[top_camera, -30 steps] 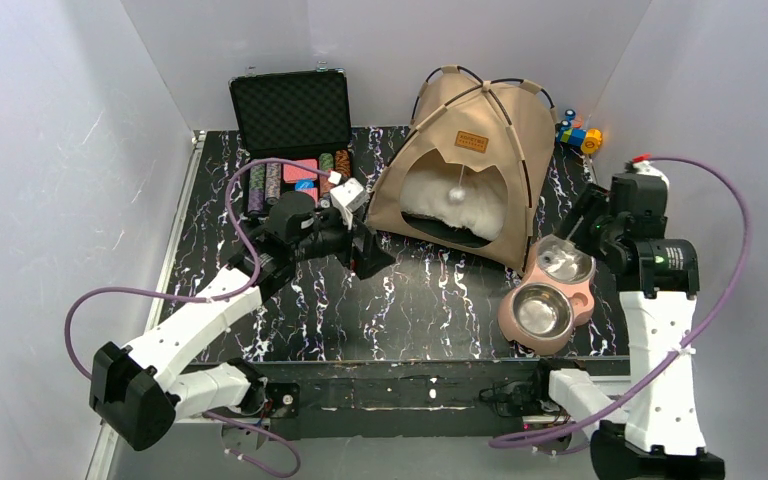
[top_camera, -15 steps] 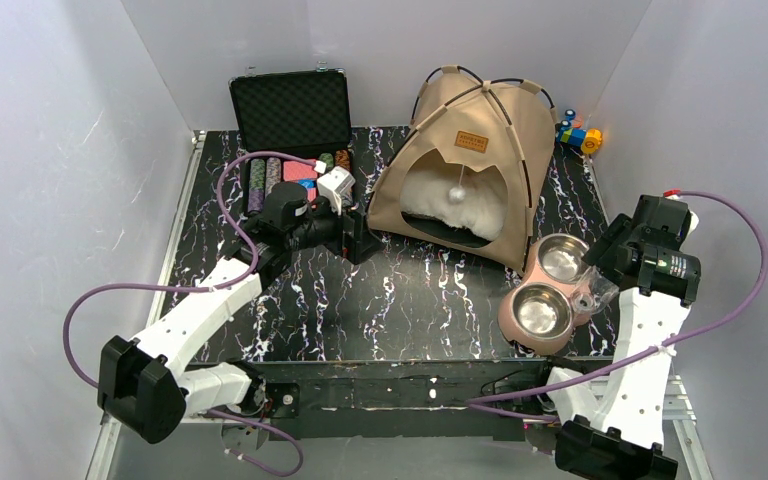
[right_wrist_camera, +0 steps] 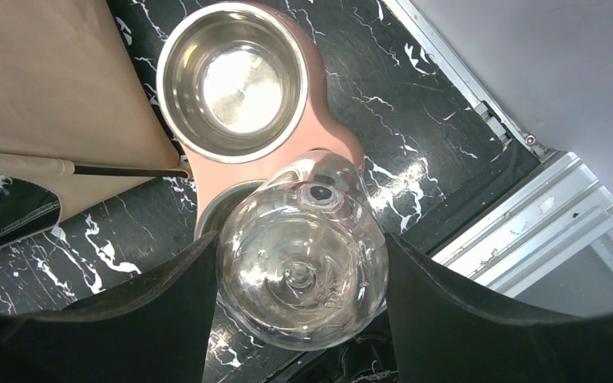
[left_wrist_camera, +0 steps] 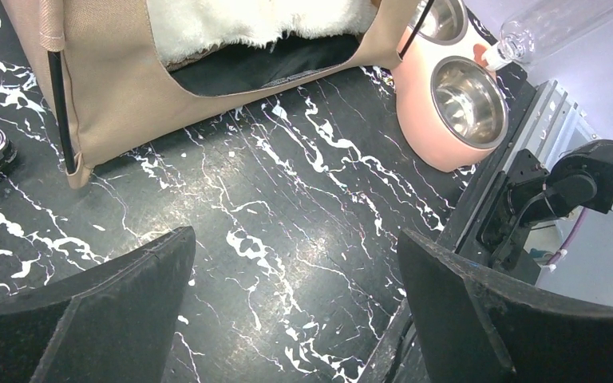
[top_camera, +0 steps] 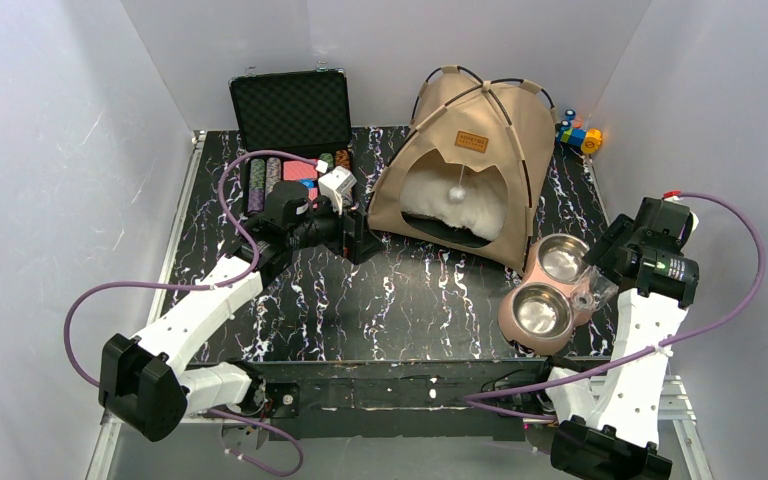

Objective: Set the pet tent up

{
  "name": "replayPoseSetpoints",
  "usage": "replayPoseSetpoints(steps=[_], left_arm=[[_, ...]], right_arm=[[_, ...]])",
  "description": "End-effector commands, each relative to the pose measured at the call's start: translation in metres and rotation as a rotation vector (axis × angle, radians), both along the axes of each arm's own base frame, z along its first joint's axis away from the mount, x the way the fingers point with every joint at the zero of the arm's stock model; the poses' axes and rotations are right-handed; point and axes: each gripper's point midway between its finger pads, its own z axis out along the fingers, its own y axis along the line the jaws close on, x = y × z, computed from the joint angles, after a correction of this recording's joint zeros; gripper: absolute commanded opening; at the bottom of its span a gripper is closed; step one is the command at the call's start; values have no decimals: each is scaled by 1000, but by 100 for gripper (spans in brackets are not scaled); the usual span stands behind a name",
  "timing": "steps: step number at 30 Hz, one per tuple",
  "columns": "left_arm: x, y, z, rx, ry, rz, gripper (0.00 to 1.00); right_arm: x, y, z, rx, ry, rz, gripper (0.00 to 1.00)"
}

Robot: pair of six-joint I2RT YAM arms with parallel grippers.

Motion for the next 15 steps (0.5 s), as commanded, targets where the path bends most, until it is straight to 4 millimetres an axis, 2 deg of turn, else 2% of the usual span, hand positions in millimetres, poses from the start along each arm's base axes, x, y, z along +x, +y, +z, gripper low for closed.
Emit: replayPoseSetpoints(steps=[1, 4, 15], left_arm=[[0, -5, 19, -25, -33, -23, 98], [-1, -5, 20, -28, -37, -26, 98], [-3, -4, 22, -28, -47, -28, 98]], right_arm=[[10, -4, 12, -19, -61, 7, 23], [13, -6, 16, -26, -70, 8, 23], [12, -4, -10, 0, -32, 9, 22]])
